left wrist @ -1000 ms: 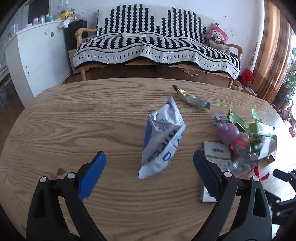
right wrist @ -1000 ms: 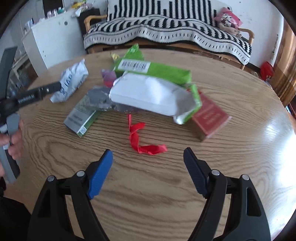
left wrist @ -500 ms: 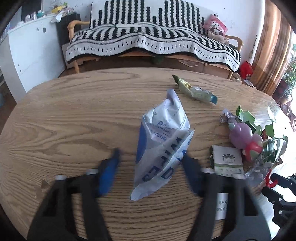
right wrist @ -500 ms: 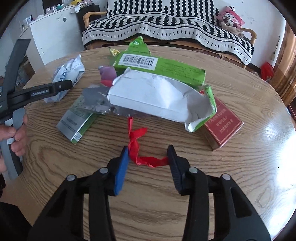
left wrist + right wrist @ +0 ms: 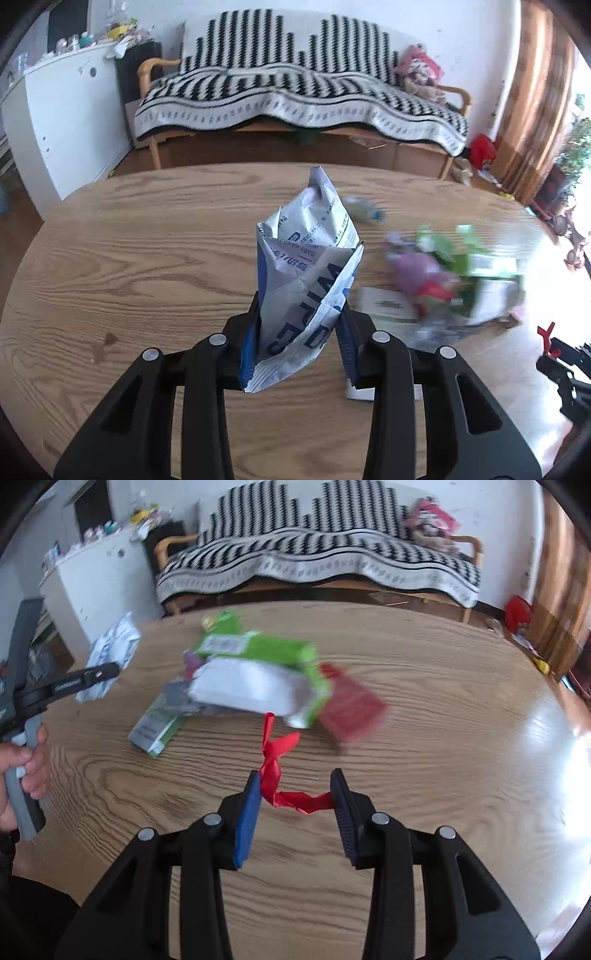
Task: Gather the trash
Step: 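Carry the wrapper and ribbon over the black bin and open both tools to drop them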
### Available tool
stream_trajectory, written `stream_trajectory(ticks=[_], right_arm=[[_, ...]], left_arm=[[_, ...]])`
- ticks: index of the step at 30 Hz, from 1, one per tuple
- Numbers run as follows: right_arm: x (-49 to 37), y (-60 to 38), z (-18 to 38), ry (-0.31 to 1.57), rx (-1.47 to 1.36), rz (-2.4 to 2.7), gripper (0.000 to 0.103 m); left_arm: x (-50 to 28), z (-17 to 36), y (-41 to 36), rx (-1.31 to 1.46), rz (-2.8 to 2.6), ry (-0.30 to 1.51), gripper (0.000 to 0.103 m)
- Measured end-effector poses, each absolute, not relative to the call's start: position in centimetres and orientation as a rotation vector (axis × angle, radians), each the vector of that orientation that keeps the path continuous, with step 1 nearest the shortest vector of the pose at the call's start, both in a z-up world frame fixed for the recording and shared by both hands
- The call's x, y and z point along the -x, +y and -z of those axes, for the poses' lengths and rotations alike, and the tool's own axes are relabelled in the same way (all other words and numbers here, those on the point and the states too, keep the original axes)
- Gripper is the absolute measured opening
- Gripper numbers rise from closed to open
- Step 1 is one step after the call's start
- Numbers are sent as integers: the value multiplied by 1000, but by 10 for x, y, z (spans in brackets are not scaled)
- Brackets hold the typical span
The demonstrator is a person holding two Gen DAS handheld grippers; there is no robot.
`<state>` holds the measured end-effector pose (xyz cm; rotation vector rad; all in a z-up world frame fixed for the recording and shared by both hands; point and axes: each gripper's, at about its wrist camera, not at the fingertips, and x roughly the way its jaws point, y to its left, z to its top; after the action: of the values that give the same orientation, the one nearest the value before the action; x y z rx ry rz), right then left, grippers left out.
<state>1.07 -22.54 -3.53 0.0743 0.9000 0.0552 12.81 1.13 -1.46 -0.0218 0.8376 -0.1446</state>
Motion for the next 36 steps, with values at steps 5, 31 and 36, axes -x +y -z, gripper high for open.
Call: stream_trajectory(ticks=[5,31,36], right_arm=[[27,-299,25,871,-140,63,39],[297,-640,100,941,-560,679,40],[309,-649,116,976,-601,672,40]], left_arm=[[-96,-2,-55,-29,254,806,36],[139,45,-479,-387,1069,822,36],[150,57,-503,-414,1097,841,36]])
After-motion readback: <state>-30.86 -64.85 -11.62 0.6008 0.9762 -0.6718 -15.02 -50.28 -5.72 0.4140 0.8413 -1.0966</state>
